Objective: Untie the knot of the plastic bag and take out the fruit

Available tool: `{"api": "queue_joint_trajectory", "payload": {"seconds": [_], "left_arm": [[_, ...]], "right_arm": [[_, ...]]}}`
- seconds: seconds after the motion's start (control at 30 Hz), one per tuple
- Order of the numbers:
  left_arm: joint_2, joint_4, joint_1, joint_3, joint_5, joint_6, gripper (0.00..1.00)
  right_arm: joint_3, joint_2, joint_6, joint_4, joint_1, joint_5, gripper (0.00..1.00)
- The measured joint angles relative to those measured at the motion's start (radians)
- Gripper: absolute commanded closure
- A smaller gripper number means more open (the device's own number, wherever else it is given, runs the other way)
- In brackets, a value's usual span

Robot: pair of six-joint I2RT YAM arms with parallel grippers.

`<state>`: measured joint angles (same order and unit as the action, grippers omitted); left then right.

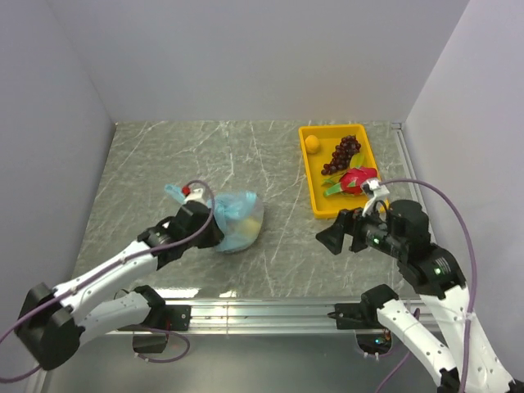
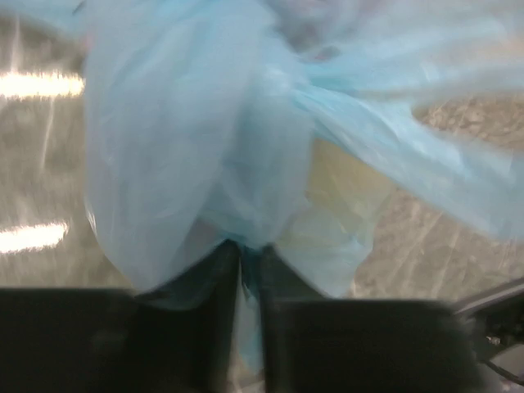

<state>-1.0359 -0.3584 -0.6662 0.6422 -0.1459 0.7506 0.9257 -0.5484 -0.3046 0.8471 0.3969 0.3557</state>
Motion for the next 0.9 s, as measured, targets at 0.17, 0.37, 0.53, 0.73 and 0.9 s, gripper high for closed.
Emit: {"api": "queue_joint_trajectory", "payload": {"seconds": [0.17, 0.37, 0.53, 0.73, 0.9], "left_arm": [[0.200, -0.163, -0.024, -0.045, -0.011, 0.167, 0.35], [0.304, -0.365, -0.024, 0.100, -0.087, 0.337, 0.23], [0.244, -0.306, -0.014, 0.194, -0.130, 0.344, 0.25], [0.016, -0.155, 0.089, 0.179, -0.071, 0.281, 0.31], [-0.100, -0.102, 0.172, 0.143, -0.020, 0.229, 0.52]], "right_arm": [[-0.003, -0.143, -0.024, -0.072, 0.014, 0.035, 0.00], [0.076, -0.393, -0.028, -0.145, 0.062, 0.021, 0.00], [0.270, -0.642, -0.025, -0.191, 0.087, -0.003, 0.05], [0.560, -0.938, -0.015, -0.224, 0.134, -0.031, 0.11], [0.723, -1.150, 0.010, -0.235, 0.175, -0.049, 0.11]]}}
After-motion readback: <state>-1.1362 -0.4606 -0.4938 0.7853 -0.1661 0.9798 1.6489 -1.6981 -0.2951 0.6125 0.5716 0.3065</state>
